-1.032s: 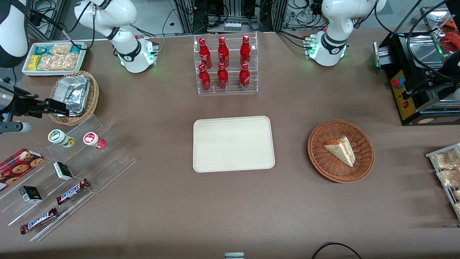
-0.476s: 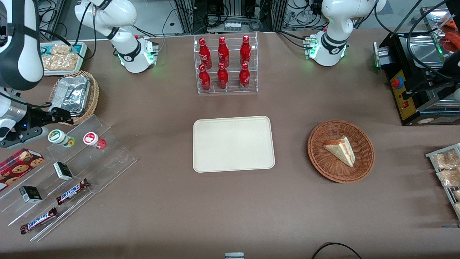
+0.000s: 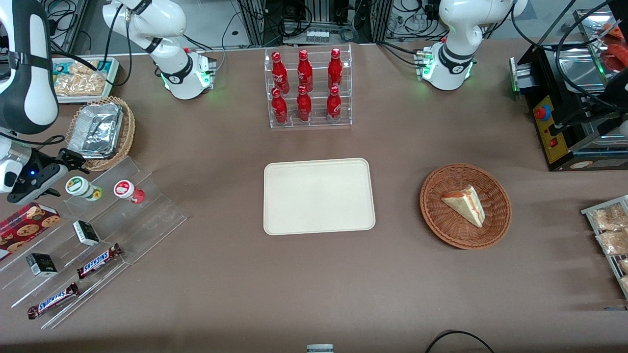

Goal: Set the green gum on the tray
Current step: 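Lower the right gripper over the green-and-white gum container on the acrylic rack, then close the right gripper on the green gum container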

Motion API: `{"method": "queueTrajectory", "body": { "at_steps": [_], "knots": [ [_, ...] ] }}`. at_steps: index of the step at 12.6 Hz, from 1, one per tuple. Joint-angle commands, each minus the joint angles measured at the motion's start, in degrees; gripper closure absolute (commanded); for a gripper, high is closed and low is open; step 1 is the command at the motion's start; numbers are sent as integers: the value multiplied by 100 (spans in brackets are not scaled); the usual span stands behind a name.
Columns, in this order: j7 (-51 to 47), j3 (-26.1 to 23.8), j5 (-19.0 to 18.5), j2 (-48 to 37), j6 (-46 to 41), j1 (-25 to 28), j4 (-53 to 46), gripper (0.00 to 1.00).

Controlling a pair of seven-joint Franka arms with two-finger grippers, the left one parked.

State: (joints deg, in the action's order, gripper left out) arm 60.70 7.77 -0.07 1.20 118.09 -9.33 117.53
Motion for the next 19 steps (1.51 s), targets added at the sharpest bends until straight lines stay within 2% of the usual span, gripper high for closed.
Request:
{"method": "queueTrajectory", "body": {
  "at_steps": [1, 10, 11, 12, 13, 14, 16, 19],
  "knots": [
    [249, -4, -72, -23, 441, -86, 261, 0],
    [451, -4, -10, -14, 1461, -183, 1017, 0],
    [530, -4, -10, -15, 1471, -192, 1035, 9],
    [652, 5, -19, -6, 1471, -192, 1036, 35],
    [723, 5, -19, 3, 1445, -201, 1027, 75],
    [732, 5, -45, -6, 1401, -201, 1009, 100],
    [724, -4, -54, -23, 1235, -166, 852, 100],
    [540, -65, -11, 47, 533, -17, 185, 100]
  ]
}}
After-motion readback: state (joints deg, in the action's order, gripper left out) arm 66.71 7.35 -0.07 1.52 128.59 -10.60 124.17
